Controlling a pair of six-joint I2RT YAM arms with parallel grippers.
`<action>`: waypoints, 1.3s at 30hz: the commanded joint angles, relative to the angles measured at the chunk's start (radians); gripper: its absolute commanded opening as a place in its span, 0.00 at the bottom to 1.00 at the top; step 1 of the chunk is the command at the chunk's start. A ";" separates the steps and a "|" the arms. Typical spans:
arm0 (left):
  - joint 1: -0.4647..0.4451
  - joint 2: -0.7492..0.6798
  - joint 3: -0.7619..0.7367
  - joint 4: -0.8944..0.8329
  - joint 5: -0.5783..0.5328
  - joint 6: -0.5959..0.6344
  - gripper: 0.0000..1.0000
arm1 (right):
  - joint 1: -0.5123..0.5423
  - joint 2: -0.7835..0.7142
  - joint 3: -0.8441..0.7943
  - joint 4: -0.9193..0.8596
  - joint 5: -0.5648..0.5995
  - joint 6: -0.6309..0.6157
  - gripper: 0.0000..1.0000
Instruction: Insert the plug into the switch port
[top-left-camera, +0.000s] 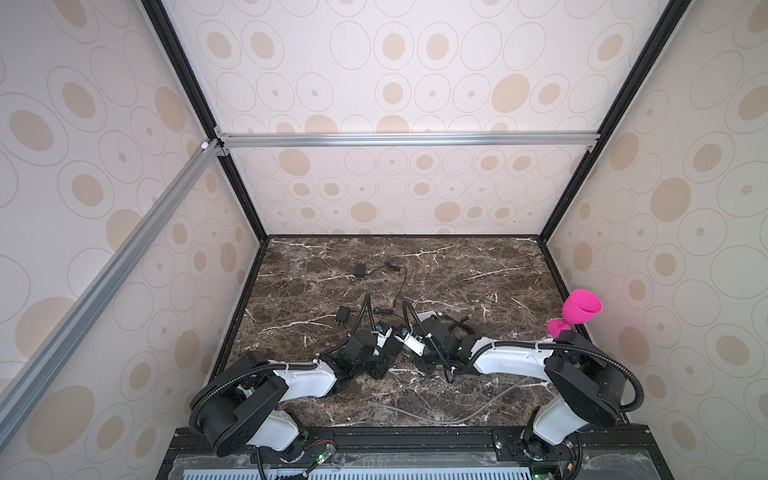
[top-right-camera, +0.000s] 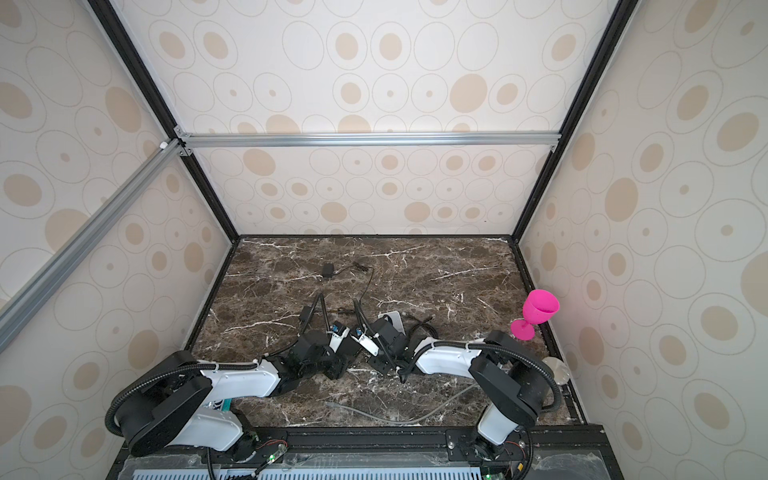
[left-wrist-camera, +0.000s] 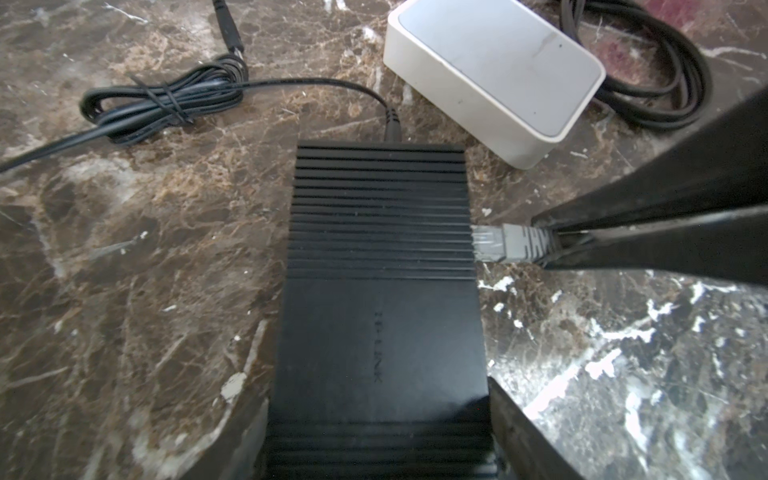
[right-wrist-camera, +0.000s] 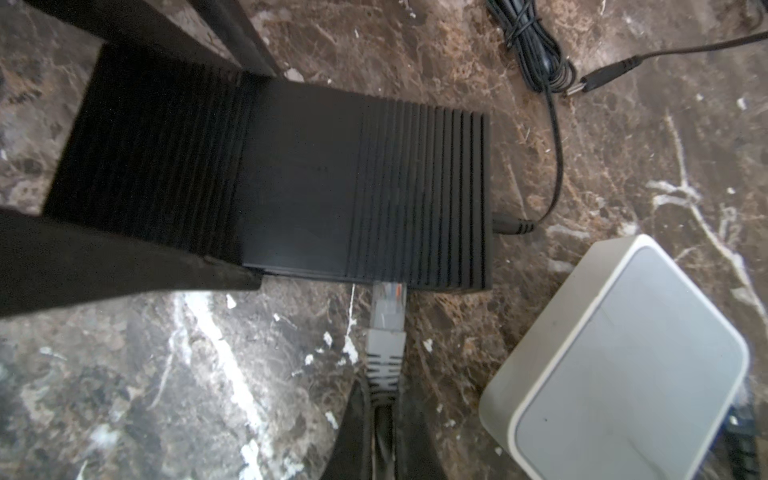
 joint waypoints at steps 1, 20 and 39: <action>-0.015 0.012 0.027 -0.027 0.095 0.003 0.35 | 0.048 -0.006 0.060 0.038 0.051 -0.027 0.00; -0.047 0.040 0.014 0.042 0.441 0.085 0.00 | -0.106 0.022 0.061 0.287 -0.366 -0.074 0.00; -0.111 0.012 0.033 -0.005 0.555 0.118 0.00 | -0.138 0.083 0.209 0.335 -0.343 -0.124 0.00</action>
